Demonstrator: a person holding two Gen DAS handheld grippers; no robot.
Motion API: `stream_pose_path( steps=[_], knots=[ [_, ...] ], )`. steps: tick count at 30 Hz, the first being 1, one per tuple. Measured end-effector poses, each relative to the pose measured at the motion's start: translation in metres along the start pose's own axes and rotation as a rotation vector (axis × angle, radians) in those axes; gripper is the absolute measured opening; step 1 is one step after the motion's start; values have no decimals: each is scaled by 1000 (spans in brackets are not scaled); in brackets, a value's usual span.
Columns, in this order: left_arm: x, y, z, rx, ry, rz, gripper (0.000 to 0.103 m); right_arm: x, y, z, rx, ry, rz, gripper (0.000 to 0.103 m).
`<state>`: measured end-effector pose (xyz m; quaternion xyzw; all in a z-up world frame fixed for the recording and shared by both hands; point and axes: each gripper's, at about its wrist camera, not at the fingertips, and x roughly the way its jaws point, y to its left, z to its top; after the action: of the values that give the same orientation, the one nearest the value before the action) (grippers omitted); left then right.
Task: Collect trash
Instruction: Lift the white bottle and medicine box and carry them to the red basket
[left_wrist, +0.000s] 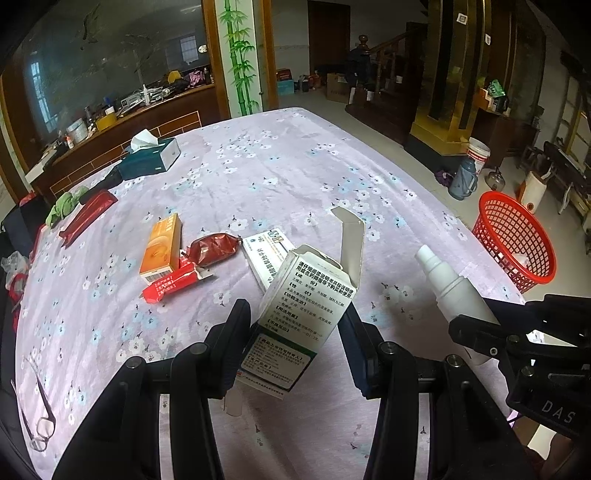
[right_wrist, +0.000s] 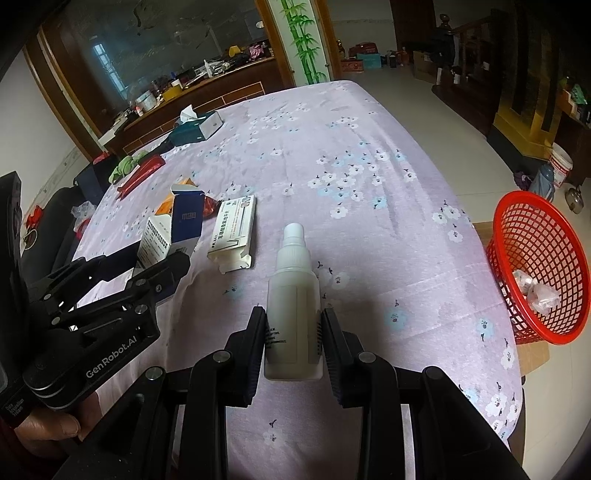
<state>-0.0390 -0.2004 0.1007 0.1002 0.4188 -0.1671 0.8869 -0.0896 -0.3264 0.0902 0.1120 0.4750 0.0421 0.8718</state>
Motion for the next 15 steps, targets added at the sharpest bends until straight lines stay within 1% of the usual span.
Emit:
stream_pose_path(
  steps=[8, 15],
  knots=[
    [2, -16, 3, 28, -3, -25, 47, -10, -17, -4, 41, -13, -30, 32],
    [3, -36, 8, 55, -11, -59, 47, -21, -41, -7, 82, -26, -117, 32]
  ],
)
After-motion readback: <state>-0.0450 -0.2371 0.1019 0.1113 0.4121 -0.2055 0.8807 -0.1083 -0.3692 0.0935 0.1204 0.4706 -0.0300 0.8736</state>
